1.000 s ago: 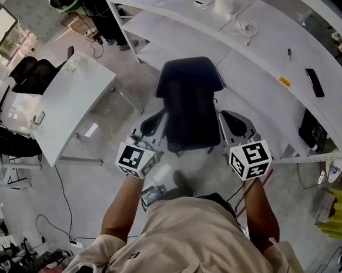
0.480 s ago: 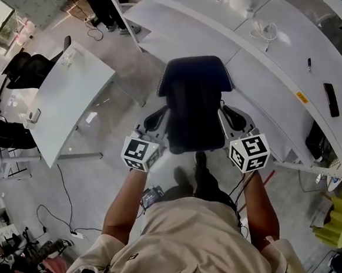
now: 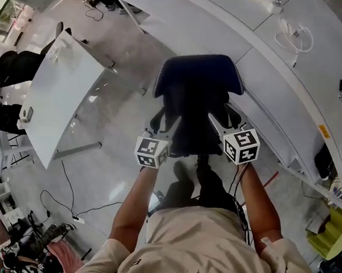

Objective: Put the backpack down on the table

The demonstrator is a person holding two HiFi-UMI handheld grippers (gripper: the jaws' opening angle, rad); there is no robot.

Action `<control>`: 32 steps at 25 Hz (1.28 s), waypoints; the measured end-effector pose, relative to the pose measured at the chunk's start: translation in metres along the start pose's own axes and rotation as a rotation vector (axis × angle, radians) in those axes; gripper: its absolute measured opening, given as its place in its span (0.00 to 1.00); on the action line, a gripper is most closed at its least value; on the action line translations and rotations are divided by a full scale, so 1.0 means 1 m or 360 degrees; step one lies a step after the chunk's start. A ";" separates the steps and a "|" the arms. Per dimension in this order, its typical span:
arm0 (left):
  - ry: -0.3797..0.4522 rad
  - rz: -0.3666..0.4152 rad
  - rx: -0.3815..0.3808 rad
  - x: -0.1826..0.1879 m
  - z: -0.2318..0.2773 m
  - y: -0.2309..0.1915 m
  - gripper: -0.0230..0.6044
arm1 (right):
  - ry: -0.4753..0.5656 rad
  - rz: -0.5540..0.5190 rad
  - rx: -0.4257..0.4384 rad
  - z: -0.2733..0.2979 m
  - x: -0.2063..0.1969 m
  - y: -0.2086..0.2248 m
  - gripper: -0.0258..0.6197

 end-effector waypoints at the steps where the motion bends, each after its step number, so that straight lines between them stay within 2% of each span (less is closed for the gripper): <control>1: -0.0033 -0.0023 0.0017 -0.012 0.011 -0.003 0.43 | -0.0033 0.0014 -0.0002 0.013 -0.010 0.007 0.39; 6: -0.0193 -0.0125 0.0148 -0.074 0.062 -0.020 0.50 | -0.0190 0.0088 -0.0037 0.069 -0.068 0.039 0.42; 11: -0.0274 -0.0215 0.0244 -0.121 0.098 -0.034 0.55 | -0.0300 0.0079 -0.0084 0.105 -0.117 0.056 0.46; 15: -0.0297 -0.0291 0.0270 -0.143 0.114 -0.038 0.56 | -0.0335 -0.0019 -0.0119 0.123 -0.133 0.056 0.45; 19: -0.0313 -0.0259 0.0312 -0.150 0.122 -0.042 0.56 | -0.0312 -0.0067 -0.0163 0.134 -0.142 0.057 0.45; 20: -0.0318 -0.0248 0.0317 -0.152 0.122 -0.043 0.55 | -0.0308 -0.0075 -0.0168 0.136 -0.144 0.058 0.45; 23: -0.0330 -0.0224 0.0301 -0.153 0.118 -0.047 0.39 | -0.0316 -0.0082 -0.0160 0.139 -0.147 0.060 0.44; 27: -0.0281 -0.0208 0.0207 -0.137 0.109 -0.038 0.18 | -0.0270 0.0001 -0.0103 0.130 -0.136 0.056 0.23; 32: -0.0022 -0.0163 0.0111 -0.082 0.072 -0.013 0.15 | -0.0116 0.0125 0.0047 0.096 -0.098 0.030 0.20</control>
Point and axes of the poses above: the fingertips, and each gripper's own axes: z forward along the fingers, y to its right, x out of its top, the point moved 7 cm from there along -z, backward along the fingers, and after that the axes turned 1 degree about -y, right-handed, at the moved point
